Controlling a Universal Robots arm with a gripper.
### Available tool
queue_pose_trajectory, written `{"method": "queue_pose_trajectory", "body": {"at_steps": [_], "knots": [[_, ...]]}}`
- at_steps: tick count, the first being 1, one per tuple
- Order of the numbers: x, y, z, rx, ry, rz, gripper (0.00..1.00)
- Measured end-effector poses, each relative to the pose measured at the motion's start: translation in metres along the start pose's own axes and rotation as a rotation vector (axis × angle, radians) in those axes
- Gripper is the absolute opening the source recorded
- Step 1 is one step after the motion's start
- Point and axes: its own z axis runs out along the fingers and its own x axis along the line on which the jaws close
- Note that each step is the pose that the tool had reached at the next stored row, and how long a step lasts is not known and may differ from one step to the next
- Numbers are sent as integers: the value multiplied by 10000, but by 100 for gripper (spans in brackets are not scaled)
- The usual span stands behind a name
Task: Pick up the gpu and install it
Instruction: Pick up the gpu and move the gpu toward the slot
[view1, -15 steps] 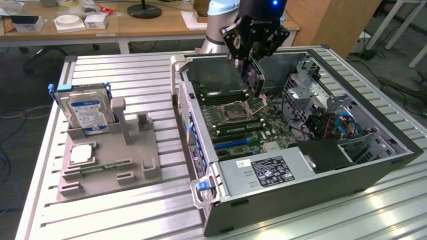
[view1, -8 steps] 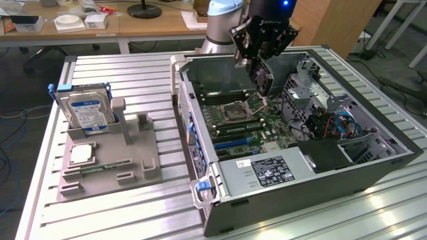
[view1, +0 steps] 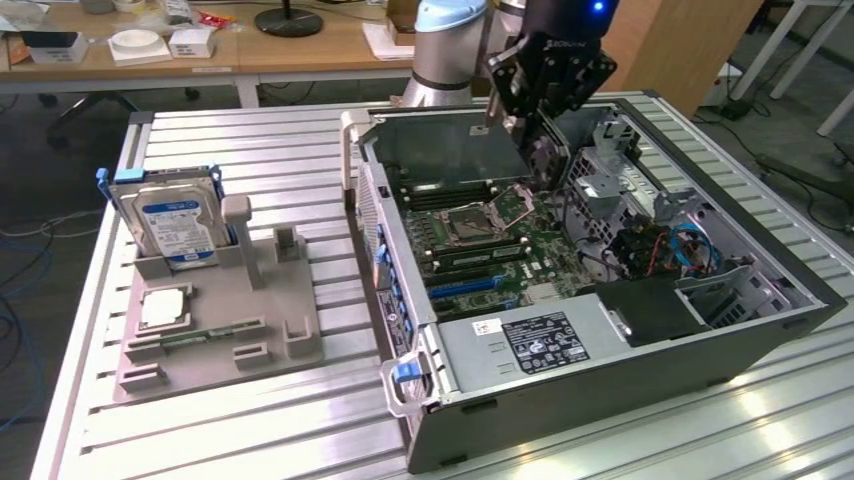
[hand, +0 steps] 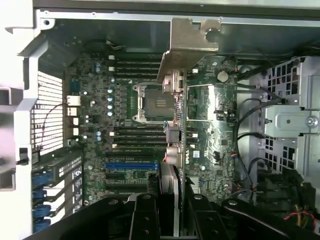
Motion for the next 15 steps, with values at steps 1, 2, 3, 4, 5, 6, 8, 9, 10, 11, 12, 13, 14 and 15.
{"method": "queue_pose_trajectory", "body": {"at_steps": [1, 2, 3, 4, 5, 6, 8, 9, 10, 11, 12, 13, 14, 15], "knots": [[-27, 0, 1, -1, 0, 1, 27], [-53, 1, 2, 0, 0, 1, 27], [-80, 1, 2, -1, 0, 1, 27], [-108, 1, 3, 0, 0, 1, 27], [-135, 1, 3, 0, 0, 0, 27], [-161, 2, 4, 1, 0, 0, 27], [-210, 2, 5, 0, 0, 1, 27], [-232, 2, 6, 0, 0, 1, 27], [-244, 2, 6, 0, 0, 0, 27], [-247, 2, 6, 0, 0, 0, 27], [-246, 2, 7, 0, 0, 0, 27], [-247, 3, 6, 0, 0, 0, 27], [-247, 3, 7, -1, 0, 1, 27], [-247, 2, 7, -1, 0, 0, 27]]}}
